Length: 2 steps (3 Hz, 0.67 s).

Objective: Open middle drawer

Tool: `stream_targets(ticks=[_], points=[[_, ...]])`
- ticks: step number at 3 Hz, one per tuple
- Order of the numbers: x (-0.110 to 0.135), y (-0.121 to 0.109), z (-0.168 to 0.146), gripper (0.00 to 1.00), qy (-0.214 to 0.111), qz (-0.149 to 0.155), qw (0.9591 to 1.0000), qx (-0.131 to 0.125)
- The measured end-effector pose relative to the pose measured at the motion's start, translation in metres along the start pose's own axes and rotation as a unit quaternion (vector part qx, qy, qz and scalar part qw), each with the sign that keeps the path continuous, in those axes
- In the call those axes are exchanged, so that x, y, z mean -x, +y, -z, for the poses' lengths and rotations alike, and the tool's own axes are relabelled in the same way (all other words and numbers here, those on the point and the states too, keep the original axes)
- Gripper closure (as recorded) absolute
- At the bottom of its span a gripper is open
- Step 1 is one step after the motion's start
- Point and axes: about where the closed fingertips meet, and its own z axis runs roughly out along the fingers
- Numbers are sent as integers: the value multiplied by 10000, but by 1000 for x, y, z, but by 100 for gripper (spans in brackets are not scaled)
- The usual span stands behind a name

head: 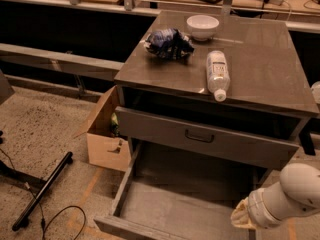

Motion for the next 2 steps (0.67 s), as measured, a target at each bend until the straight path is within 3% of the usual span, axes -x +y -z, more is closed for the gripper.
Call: stream_targets(ticks=[2], points=[[1,1,-1,59,-6,14,10000,34]])
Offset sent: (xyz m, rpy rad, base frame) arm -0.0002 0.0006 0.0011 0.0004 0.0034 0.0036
